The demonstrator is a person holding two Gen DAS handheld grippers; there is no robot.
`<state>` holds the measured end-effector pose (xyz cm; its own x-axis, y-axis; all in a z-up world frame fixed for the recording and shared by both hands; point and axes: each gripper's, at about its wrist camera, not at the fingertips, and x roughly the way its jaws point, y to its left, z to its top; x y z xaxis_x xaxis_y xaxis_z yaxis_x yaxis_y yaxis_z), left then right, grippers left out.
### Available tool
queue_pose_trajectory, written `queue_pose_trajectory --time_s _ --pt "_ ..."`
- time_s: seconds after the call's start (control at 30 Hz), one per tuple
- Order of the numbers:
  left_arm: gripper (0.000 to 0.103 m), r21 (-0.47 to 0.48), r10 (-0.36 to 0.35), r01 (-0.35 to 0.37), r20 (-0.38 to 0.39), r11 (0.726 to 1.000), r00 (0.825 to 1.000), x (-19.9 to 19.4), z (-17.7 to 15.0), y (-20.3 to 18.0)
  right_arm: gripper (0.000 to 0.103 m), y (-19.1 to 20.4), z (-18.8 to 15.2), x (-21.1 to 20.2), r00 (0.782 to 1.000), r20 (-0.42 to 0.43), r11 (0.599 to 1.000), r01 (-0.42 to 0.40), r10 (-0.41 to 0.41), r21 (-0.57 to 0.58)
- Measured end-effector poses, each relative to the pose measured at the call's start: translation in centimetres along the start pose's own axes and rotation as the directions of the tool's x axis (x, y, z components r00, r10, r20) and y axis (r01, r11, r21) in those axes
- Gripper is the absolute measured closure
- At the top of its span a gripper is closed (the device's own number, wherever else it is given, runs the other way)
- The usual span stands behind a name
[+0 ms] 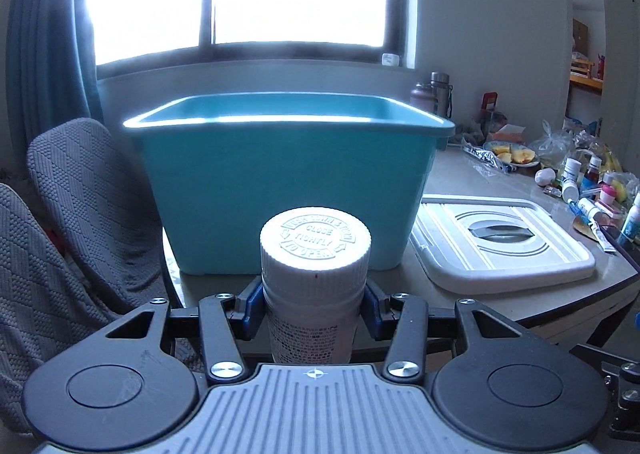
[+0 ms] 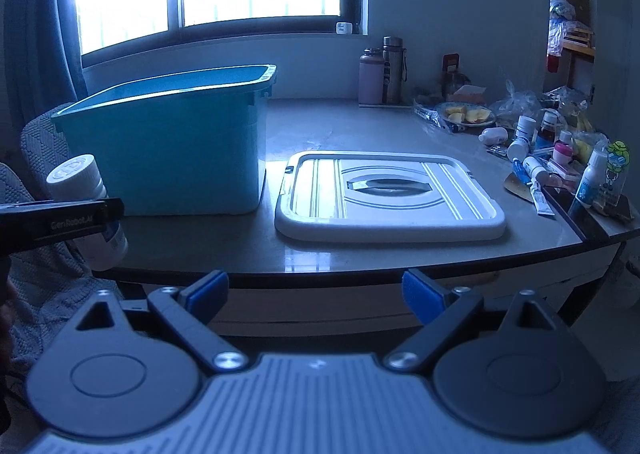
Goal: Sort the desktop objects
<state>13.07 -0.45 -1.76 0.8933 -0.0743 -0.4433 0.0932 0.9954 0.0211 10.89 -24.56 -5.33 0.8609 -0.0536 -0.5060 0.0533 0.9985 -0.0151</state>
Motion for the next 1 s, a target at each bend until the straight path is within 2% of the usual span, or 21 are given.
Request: queue_pose_trajectory --time_s 0.23,0.43,1.0 --pt "0.054 0.017 0.001 -0.001 0.047 1.0 0.999 -3.4 1.5 0.3 0.009 -0.1 -0.2 -1.1 1.0 0.015 1.0 -0.009 0.009 0.018" --pt "0.054 0.013 -0.019 0.018 0.059 1.0 0.998 -4.8 3.6 0.4 0.009 -0.2 0.2 -1.0 1.0 0.026 0.999 -0.011 0.01 0.035" --pt "0.054 0.019 0.007 -0.009 0.106 1.0 0.994 -2.7 10.9 1.7 0.009 -0.1 2.3 2.2 0.999 0.034 0.998 -0.007 0.005 0.062"
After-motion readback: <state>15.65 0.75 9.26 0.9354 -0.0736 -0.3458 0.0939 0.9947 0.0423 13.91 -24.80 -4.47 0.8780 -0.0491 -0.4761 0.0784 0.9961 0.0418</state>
